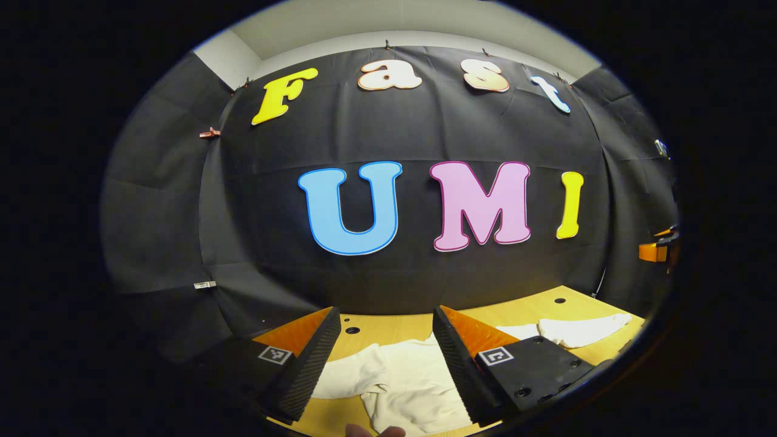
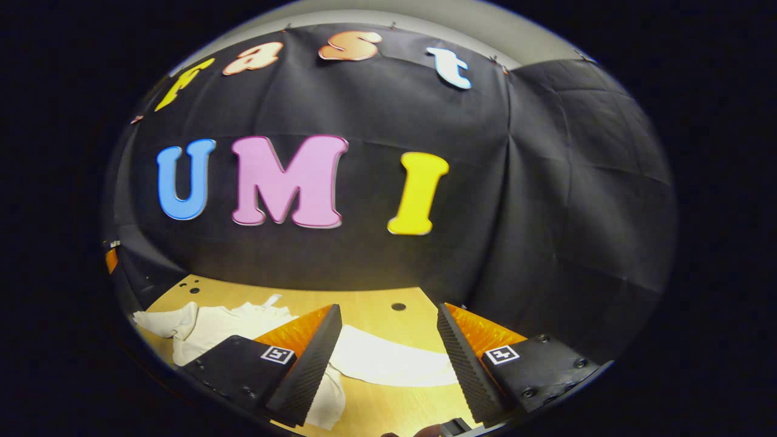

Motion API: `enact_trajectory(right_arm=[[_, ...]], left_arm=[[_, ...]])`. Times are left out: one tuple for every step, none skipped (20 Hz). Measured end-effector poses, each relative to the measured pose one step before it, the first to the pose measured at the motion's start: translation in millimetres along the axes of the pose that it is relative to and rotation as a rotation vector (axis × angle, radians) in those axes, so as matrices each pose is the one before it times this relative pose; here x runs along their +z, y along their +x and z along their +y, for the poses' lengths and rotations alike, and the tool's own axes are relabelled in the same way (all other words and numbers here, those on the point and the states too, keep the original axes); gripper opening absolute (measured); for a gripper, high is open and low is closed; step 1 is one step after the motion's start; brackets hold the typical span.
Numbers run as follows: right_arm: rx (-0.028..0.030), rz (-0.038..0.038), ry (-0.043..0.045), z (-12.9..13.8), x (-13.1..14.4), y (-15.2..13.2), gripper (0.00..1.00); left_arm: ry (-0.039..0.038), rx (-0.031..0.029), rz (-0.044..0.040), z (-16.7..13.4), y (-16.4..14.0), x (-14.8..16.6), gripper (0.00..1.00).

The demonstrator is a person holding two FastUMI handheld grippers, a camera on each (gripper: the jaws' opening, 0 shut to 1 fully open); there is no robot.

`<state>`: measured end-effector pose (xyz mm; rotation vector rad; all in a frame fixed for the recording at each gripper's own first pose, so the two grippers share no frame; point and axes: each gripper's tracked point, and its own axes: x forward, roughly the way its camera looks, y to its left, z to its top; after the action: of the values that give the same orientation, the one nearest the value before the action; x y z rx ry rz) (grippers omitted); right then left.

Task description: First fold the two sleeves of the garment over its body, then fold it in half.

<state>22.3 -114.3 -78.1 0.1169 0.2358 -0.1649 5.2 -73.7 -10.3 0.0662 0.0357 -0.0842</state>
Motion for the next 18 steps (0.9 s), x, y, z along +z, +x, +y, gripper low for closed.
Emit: enact_trajectory(right_arm=[[-0.02386, 0.02251, -0.00249, -19.40, -10.31, 10.39, 0.98], [-0.02431, 0.02199, -0.01522, -19.28, -10.79, 12.84, 0.97], [-0.01415, 0.02739, -0.01882, -16.10, -13.19, 12.93, 0.97], [-0.00594, 0.03266, -0.01319, -13.82, -15.84, 11.92, 0.97], [-0.00388, 0.03793, -0.00356, -11.20, -15.45, 12.42, 0.97], [-0.00160, 0.03973, 0.00988, -10.29, -15.75, 13.81, 0.98], [0.00111, 0.02890, 0.02649, -7.84, -11.43, 12.62, 0.97], [0.00525, 0.02422, 0.02124, -5.51, -11.55, 13.78, 0.98], [0.00050, 0.02665, 0.00141, -6.55, -11.72, 12.94, 0.97], [0.00311, 0.02932, -0.01482, -6.97, -15.67, 13.26, 0.98], [0.00457, 0.03464, -0.02305, -5.07, -16.54, 14.45, 0.98], [0.00669, 0.03136, -0.02123, -0.93, -14.91, 14.31, 0.98], [0.00861, 0.03123, -0.01676, -2.30, -12.70, 13.18, 0.98], [0.01067, 0.03389, -0.00645, -2.52, -13.20, 14.16, 0.98], [0.00957, 0.02770, 0.00044, -0.81, -10.05, 11.18, 0.98], [0.00561, 0.02601, 0.00228, -2.09, -8.87, 8.83, 0.98], [0.00544, 0.02152, 0.00444, -3.28, -8.04, 8.33, 0.98], [0.00181, 0.02081, 0.00363, -3.35, -9.05, 9.31, 0.98]], left_arm=[[-0.00347, 0.00329, 0.00490, -6.24, 1.16, -0.08, 0.95], [-0.00341, 0.00514, 0.00988, -7.67, 1.84, -3.24, 0.95], [-0.00034, 0.00701, 0.00947, -8.14, 1.79, -2.52, 0.95], [0.00110, 0.00880, 0.01021, -6.58, 1.33, -0.50, 0.95], [0.00073, 0.00890, 0.00756, -7.11, -0.08, -2.21, 0.95], [0.00510, 0.01201, 0.00501, -7.12, -0.52, 0.59, 0.95], [0.00981, 0.01521, 0.00258, -5.63, 0.74, 0.86, 0.95], [0.01150, 0.01274, 0.00224, -6.59, -0.76, 2.72, 0.95], [0.00853, 0.01033, 0.00198, -6.80, -1.36, -0.35, 0.95], [0.00370, 0.00910, 0.00488, -6.98, -0.84, 1.55, 0.97], [-0.00088, 0.01113, 0.00708, -6.68, -1.57, -1.30, 0.97], [-0.00534, 0.01102, 0.00989, -6.43, -2.43, -1.10, 0.97], [-0.00863, 0.01134, 0.01441, -5.67, -2.92, -4.06, 0.97], [-0.00683, 0.00976, 0.01612, -4.69, -1.84, -1.15, 0.97], [-0.00069, 0.01061, 0.01433, -5.01, -1.80, -1.95, 0.97], [0.00730, 0.01490, 0.00822, -1.72, -2.99, -0.79, 0.97], [0.01385, 0.01665, 0.00071, 0.31, -2.98, -0.54, 0.97], [0.01562, 0.01801, -0.00216, 1.52, -2.14, 2.62, 0.97]])
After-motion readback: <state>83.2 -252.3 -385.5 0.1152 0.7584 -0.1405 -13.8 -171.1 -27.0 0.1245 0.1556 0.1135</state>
